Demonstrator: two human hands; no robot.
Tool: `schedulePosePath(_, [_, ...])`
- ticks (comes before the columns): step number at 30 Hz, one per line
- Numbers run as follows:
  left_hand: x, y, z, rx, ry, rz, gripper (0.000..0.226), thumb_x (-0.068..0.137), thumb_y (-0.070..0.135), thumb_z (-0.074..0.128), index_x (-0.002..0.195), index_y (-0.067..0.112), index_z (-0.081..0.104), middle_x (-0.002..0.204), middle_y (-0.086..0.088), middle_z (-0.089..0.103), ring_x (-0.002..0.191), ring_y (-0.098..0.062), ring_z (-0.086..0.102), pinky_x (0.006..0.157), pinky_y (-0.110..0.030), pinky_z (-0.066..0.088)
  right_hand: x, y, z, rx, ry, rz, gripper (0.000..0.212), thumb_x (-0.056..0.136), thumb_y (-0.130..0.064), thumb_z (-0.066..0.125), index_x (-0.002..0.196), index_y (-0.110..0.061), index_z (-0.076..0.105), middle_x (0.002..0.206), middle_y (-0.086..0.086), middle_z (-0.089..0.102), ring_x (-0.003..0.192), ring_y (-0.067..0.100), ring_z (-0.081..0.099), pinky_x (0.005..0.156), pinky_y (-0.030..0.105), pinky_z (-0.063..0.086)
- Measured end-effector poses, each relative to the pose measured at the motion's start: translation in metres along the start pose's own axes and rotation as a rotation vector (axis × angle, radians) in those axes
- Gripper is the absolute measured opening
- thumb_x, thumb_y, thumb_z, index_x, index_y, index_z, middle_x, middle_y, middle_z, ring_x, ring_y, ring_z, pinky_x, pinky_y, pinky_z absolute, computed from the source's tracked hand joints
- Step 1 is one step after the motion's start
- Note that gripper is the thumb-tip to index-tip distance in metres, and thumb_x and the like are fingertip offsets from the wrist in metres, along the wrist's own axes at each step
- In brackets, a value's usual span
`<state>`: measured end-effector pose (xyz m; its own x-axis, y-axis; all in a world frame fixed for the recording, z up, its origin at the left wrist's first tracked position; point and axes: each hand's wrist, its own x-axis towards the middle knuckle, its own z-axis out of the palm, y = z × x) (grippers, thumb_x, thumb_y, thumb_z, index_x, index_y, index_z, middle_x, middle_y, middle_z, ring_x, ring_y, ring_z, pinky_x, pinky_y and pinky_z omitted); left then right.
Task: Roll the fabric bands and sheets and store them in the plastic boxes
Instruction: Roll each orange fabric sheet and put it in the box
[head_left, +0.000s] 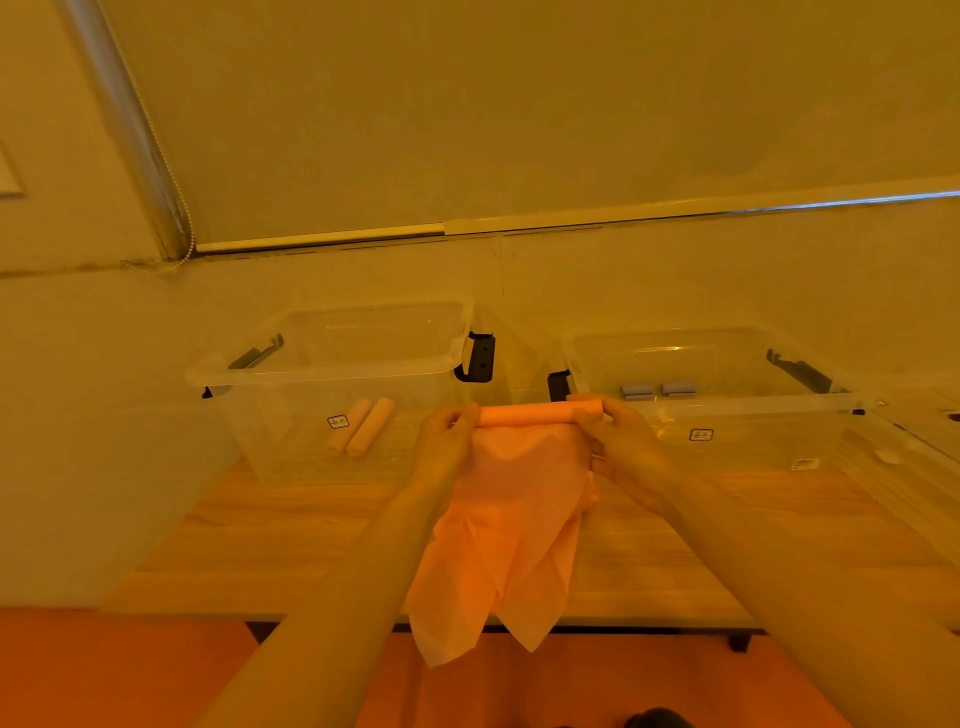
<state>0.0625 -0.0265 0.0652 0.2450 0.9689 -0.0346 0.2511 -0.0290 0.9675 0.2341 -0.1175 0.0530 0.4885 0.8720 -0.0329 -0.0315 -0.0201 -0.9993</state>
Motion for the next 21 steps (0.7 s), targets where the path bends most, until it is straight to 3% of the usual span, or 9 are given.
schedulePosePath(5, [-0.0002, 0.0005, -0.0015, 0.004, -0.021, 0.060, 0.035, 0.099, 0.036, 0.046, 0.132, 0.024, 0.051, 0.139, -0.007, 0.046, 0.122, -0.027, 0.047, 0.099, -0.043, 0.046, -0.0008, -0.0003, -0.0018, 0.093, -0.010, 0.007, 0.030, 0.092, -0.010, 0.060, 0.118, -0.024, 0.060, 0.126, 0.010, 0.057, 0.113, 0.028, 0.057, 0.092, 0.044, 0.053])
schedulePosePath(10, [-0.0012, -0.0007, -0.0024, 0.048, -0.052, -0.001, 0.044, 0.098, 0.040, 0.046, 0.135, 0.016, 0.048, 0.135, -0.009, 0.051, 0.120, -0.027, 0.051, 0.096, -0.039, 0.046, -0.0002, -0.0013, -0.0010, 0.091, 0.051, 0.012, 0.016, 0.088, -0.021, 0.066, 0.102, -0.028, 0.064, 0.125, 0.009, 0.057, 0.115, 0.029, 0.055, 0.097, 0.049, 0.049])
schedulePosePath(15, [-0.0052, 0.0023, -0.0028, 0.020, -0.076, 0.025, 0.040, 0.098, 0.042, 0.045, 0.130, 0.021, 0.050, 0.130, -0.006, 0.053, 0.115, -0.026, 0.053, 0.095, -0.044, 0.050, 0.0051, 0.0039, -0.0065, 0.074, 0.077, 0.018, 0.048, 0.085, -0.020, 0.070, 0.131, -0.017, 0.054, 0.127, 0.006, 0.053, 0.115, 0.028, 0.055, 0.095, 0.049, 0.051])
schedulePosePath(18, [-0.0054, 0.0036, -0.0043, 0.027, -0.057, 0.080, 0.033, 0.098, 0.040, 0.045, 0.126, 0.024, 0.053, 0.130, -0.004, 0.052, 0.117, -0.025, 0.050, 0.098, -0.043, 0.047, 0.0056, 0.0058, -0.0074, 0.119, 0.065, 0.088, 0.048, 0.083, -0.020, 0.070, 0.127, -0.009, 0.055, 0.122, 0.013, 0.060, 0.109, 0.028, 0.060, 0.094, 0.045, 0.052])
schedulePosePath(21, [-0.0050, 0.0024, -0.0051, 0.004, -0.062, 0.090, 0.028, 0.098, 0.038, 0.047, 0.123, 0.027, 0.054, 0.130, -0.004, 0.053, 0.116, -0.025, 0.053, 0.095, -0.047, 0.050, 0.0058, 0.0068, -0.0081, 0.120, 0.068, 0.135, 0.047, 0.082, -0.023, 0.071, 0.125, -0.011, 0.056, 0.120, 0.011, 0.062, 0.108, 0.029, 0.061, 0.093, 0.046, 0.053])
